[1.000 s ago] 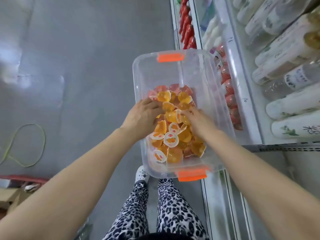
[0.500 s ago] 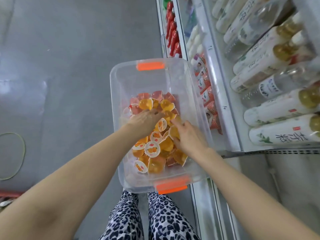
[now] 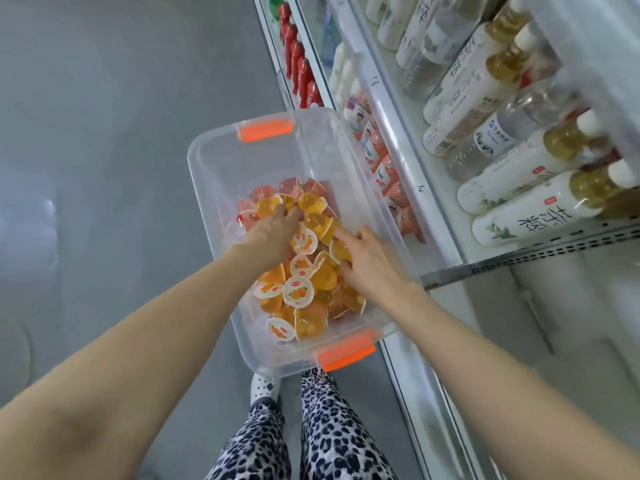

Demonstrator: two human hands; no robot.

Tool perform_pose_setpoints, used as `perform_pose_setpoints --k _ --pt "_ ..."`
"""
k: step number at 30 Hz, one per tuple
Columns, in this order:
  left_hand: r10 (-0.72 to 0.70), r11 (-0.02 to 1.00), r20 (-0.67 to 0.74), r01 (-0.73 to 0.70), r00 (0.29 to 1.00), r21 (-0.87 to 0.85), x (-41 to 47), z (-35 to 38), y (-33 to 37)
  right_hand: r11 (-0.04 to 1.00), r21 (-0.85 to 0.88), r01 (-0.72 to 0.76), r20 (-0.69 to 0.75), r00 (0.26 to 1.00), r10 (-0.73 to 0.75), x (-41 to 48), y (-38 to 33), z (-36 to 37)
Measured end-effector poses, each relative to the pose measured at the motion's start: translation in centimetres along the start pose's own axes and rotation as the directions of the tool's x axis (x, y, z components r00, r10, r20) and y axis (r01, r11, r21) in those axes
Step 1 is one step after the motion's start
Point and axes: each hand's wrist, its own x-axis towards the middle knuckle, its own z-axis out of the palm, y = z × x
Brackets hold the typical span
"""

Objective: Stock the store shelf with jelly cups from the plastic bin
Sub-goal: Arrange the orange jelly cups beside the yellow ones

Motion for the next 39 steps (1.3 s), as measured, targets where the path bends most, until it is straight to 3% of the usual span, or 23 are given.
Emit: perform_pose_setpoints --k 8,15,21,28,39 --pt "0.129 0.992 -0.095 -0.129 0.987 0.004 -3.8 -3.5 -0.7 0.997 -0.005 -0.078 -0.233 0.97 0.074 -5.6 -2.3 -3.2" --pt "0.265 0.956 -0.153 -0.28 0.952 -0.086 -7.9 -6.6 1.3 0.993 0.004 -0.121 -0.474 0.874 0.108 -13.1 -4.1 -6.5" --pt "0.518 0.852 -0.12 -0.523 0.847 -0.013 -10.6 -9.8 6.8 0.96 -0.014 -0.281 -0.569 0.791 0.223 -20.2 -3.7 -9.6" --pt "0.731 0.679 -0.114 -0.734 0.673 0.025 -14.6 -12.5 17.0 0.877 0.101 -0.47 -0.694 0.598 0.401 -30.3 -2.4 -13.9" --pt "0.917 0.351 -0.204 -0.936 0.343 0.007 -23.9 -14.2 33.1 0.764 0.342 -0.546 -0.87 0.124 0.478 -47.9 2.0 -19.3"
